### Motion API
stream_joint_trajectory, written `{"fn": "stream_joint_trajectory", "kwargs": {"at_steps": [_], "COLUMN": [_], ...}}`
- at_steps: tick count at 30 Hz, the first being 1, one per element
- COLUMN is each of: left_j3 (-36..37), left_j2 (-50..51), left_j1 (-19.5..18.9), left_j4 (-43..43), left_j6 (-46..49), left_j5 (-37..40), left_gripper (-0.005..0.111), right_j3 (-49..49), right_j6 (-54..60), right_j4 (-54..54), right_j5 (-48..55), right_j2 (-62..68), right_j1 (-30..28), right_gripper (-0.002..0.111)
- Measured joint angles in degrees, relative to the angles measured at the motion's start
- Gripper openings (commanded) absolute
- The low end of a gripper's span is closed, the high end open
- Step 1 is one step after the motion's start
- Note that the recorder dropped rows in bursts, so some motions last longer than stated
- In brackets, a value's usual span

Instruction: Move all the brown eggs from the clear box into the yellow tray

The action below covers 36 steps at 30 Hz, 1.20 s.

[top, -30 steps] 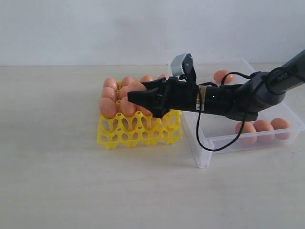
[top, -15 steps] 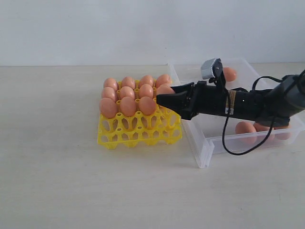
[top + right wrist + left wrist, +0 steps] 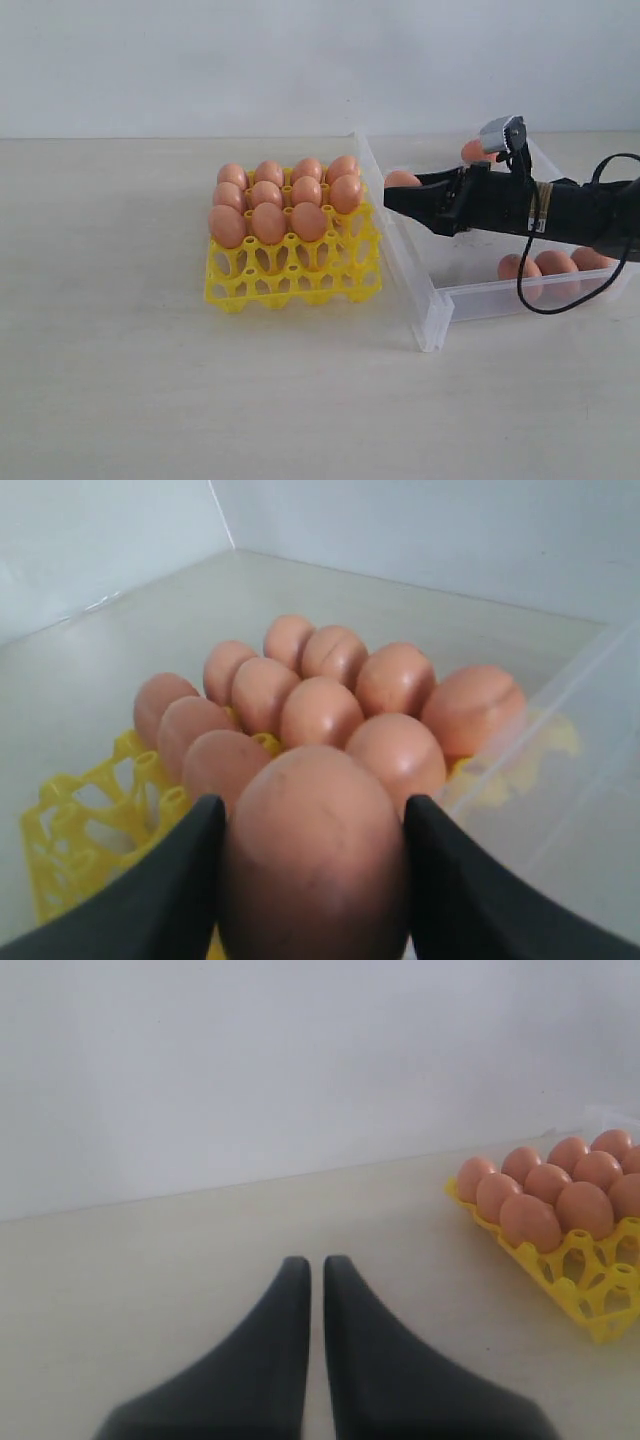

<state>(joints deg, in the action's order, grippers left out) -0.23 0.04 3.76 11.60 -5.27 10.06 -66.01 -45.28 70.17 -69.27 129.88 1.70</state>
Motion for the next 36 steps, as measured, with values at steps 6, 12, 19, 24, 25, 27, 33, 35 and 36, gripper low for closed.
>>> {"fn": "stream_joint_trajectory", "kwargs": {"at_steps": [6,12,19,24,25,27,33,35,36], "left_j3": [0.0,0.0,0.0,0.0,0.0,0.0,0.0,0.0,0.0], "left_j2": [0.0,0.0,0.0,0.0,0.0,0.0,0.0,0.0,0.0], "left_j1": [0.0,0.0,0.0,0.0,0.0,0.0,0.0,0.0,0.0], "left_j4": [0.0,0.0,0.0,0.0,0.0,0.0,0.0,0.0,0.0], "left_j6": [0.0,0.0,0.0,0.0,0.0,0.0,0.0,0.0,0.0], "left_j5": [0.0,0.0,0.0,0.0,0.0,0.0,0.0,0.0,0.0], "left_gripper": [0.004,0.004,0.004,0.004,0.004,0.004,0.004,0.004,0.004], "right_j3": [1.0,1.0,1.0,1.0,1.0,1.0,1.0,1.0,0.9], "right_j6": [1.8,6.1,9.4,9.5,9.2,8.7,8.7,8.7,8.7], "right_j4": [-0.7,-5.0,-9.6,-10.5,-10.5,-10.8,-11.1,-12.2,-12.6], "right_j5": [0.4,11.3,13.9,14.2,14.3,14.8,15.8,15.3,15.0], "right_j2": [-1.8,-1.9,-1.9,-1.9,-1.9,-1.9,-2.1,-1.6,-1.3], "right_j1": [7.7,15.1,15.4,14.1,13.6,12.9,12.6,12.6,12.6], "right_gripper": [0.000,0.000,0.000,0.000,0.000,0.000,0.000,0.000,0.000]}}
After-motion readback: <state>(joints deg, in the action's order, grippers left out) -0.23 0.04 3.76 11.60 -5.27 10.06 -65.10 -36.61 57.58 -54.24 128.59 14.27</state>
